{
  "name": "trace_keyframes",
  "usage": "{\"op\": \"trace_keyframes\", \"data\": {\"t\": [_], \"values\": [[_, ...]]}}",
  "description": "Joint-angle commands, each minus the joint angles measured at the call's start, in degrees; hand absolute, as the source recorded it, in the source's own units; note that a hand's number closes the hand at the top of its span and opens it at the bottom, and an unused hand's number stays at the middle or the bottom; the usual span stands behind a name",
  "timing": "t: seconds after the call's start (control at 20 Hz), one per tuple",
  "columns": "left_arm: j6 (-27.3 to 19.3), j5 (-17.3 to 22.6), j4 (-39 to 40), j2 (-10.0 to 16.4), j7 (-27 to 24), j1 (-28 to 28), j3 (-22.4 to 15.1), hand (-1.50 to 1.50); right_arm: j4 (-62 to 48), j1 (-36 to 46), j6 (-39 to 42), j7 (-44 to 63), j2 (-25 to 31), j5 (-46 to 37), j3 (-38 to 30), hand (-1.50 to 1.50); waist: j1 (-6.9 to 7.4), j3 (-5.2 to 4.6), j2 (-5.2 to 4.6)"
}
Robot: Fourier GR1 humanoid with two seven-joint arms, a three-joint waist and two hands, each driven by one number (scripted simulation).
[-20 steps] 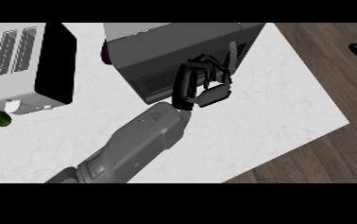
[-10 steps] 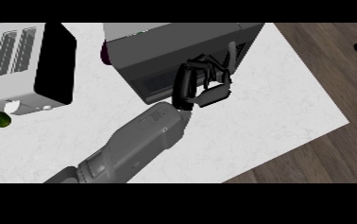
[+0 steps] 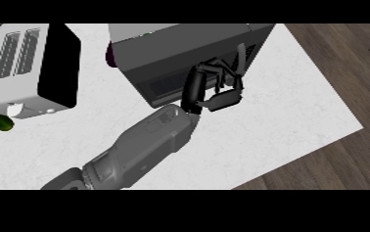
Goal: Pick up the milk, place it into the microwave and close the microwave
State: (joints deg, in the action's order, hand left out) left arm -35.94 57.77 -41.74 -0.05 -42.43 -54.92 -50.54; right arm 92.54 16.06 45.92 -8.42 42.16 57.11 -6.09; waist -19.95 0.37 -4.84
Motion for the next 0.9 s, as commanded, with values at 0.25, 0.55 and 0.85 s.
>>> {"op": "trace_keyframes", "data": {"t": [0.25, 0.55, 0.85], "values": [[-3.3, 3.3, 9.0, 0.0, 4.5, -0.6, 0.7, 1.50, 0.4, -0.6, 1.3, 0.5, 1.4, 2.5, -0.2, -1.50, 2.49, -0.27, -0.33], [-3.5, 6.5, 9.6, 0.0, 4.8, 2.0, 0.8, 1.50, 1.3, -2.6, 1.1, 0.6, 2.8, 4.2, -2.0, -1.50, 4.30, -0.46, 0.31], [-1.8, 8.1, 9.6, 0.0, 4.4, 1.2, -0.5, -1.50, 2.1, -4.3, 0.5, 1.5, 4.4, 5.2, -2.7, -1.50, 4.96, -0.52, 0.49]]}}
